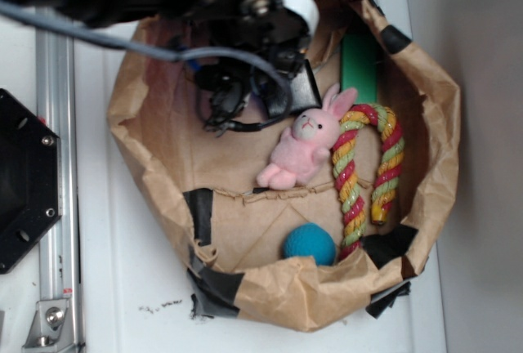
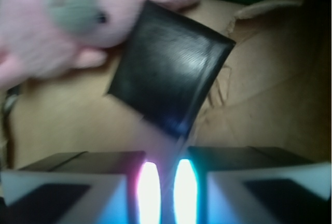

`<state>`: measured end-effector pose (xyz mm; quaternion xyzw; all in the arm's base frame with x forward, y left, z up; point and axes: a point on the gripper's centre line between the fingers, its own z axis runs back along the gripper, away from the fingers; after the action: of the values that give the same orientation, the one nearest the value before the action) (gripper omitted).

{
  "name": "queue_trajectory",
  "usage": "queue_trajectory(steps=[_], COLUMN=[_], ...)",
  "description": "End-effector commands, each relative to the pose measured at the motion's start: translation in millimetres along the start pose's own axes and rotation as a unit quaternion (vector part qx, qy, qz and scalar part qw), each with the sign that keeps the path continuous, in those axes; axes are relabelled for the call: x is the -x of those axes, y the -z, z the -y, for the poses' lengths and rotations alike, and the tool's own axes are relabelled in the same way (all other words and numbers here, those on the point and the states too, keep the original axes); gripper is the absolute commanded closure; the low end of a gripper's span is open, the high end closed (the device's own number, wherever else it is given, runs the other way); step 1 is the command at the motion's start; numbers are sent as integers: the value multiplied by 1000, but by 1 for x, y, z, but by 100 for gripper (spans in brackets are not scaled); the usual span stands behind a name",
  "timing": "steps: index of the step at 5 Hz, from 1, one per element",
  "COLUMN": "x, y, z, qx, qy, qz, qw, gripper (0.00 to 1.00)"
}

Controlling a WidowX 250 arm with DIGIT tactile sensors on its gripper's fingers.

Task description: Grab the black box.

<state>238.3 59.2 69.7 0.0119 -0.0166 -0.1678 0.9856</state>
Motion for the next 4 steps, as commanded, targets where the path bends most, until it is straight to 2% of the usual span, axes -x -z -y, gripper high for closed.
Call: queue_trajectory(steps=[1, 2, 3, 4], x=[-5, -16, -29, -41], y=[-16, -14, -5, 7], z=[5, 9, 15, 13], qx=[-18, -1, 11, 18], qy=[-7, -41, -81, -139], qz=[22, 40, 71, 58], qw=[1000, 998, 994, 988], gripper=[100, 0, 0, 0])
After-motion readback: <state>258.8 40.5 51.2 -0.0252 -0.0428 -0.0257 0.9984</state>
